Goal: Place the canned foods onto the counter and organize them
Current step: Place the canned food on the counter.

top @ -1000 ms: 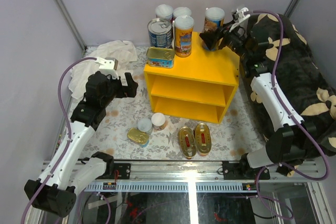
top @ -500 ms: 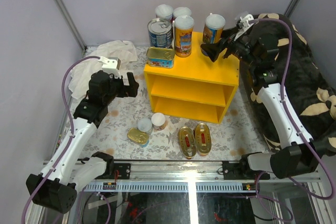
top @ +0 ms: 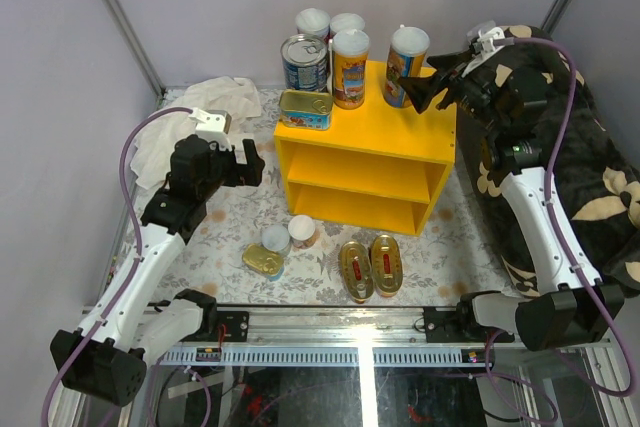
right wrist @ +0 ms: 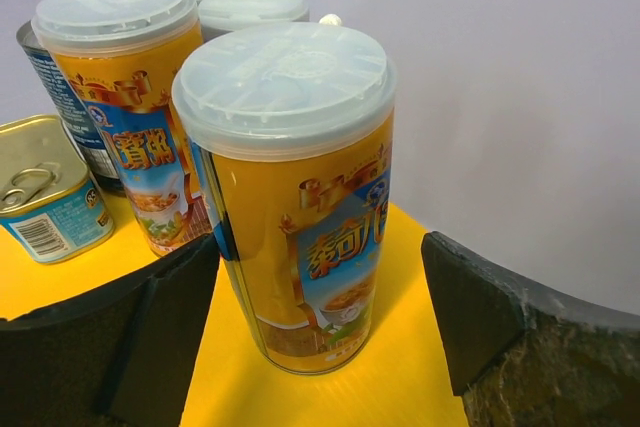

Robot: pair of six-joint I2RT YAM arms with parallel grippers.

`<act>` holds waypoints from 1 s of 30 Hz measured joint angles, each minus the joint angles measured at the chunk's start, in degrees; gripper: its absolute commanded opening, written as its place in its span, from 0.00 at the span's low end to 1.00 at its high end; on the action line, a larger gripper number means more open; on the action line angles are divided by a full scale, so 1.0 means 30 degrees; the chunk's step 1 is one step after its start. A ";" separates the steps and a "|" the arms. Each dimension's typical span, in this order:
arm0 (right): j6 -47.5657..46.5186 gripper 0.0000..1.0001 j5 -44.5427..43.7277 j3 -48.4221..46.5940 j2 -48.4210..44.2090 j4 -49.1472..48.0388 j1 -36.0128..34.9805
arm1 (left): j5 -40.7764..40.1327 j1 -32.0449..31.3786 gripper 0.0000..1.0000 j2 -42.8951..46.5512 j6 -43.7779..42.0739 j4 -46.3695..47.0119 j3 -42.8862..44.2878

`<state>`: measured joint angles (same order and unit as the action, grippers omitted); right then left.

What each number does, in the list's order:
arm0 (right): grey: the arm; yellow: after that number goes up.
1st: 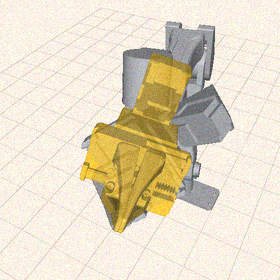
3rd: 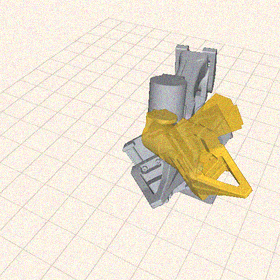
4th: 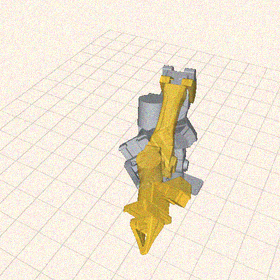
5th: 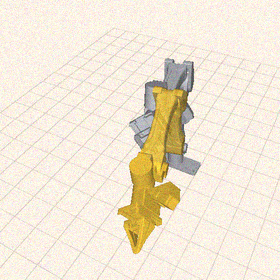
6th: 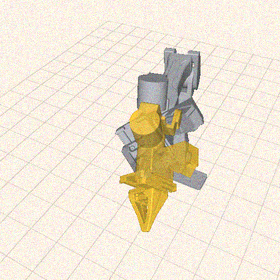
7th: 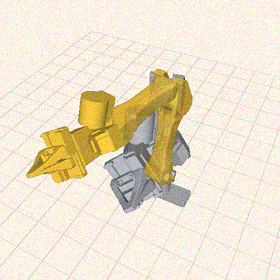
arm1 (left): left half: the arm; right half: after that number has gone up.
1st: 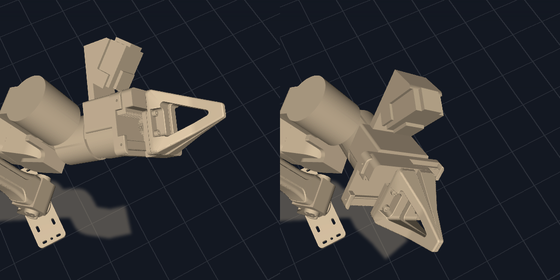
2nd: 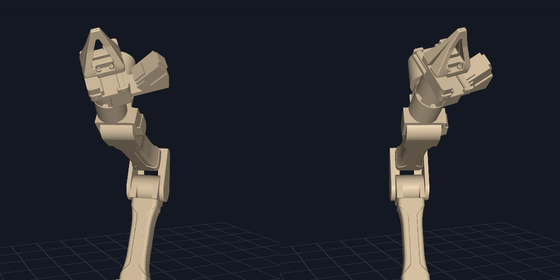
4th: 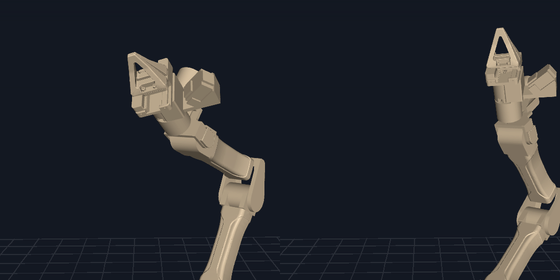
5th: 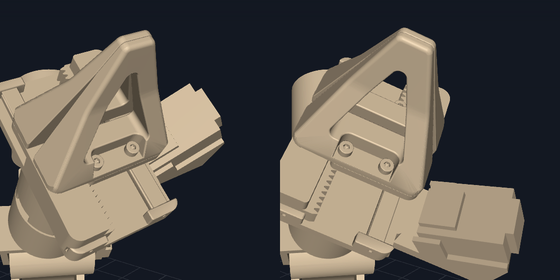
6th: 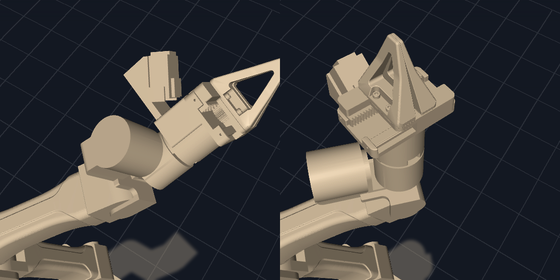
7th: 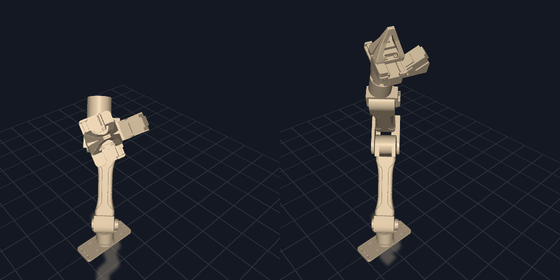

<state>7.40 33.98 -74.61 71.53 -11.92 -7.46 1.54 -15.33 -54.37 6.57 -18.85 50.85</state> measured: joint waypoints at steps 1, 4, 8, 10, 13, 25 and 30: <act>0.0117 0.81 0.0029 0.0000 0.0015 -0.0066 0.0000 | 0.0000 0.0000 1.00 0.0000 0.0000 0.0000 0.0000; 0.0401 0.69 0.0219 0.0000 0.0109 -0.0313 -0.0007 | 0.0000 0.0000 1.00 0.0000 -0.0015 0.0022 -0.0051; 0.0561 0.57 0.0532 0.0000 0.0408 -0.0823 -0.0007 | -0.0007 0.0000 1.00 0.0000 -0.0029 0.0022 -0.0197; 0.0612 0.51 0.0663 -0.0022 0.0685 -0.1253 0.0000 | -0.0007 0.0000 1.00 0.0000 -0.0044 0.0036 -0.0248; 0.0685 0.46 0.1042 -0.0073 0.1071 -0.1872 0.0015 | -0.0015 0.0000 1.00 0.0000 -0.0131 0.0029 -0.0335; 0.0707 0.43 0.2798 -0.0408 0.2127 -0.3198 0.0080 | -0.0117 0.0000 1.00 -0.0036 -0.0321 0.0044 -0.0437; 0.0750 0.43 0.3322 -0.0510 0.2448 -0.3679 0.0080 | -0.0124 0.0000 1.00 -0.0080 -0.0364 0.0058 -0.0539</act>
<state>9.65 43.94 -76.14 78.87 -22.96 -7.22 1.17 -15.33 -54.61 5.48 -18.68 49.23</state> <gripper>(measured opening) 0.515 0.997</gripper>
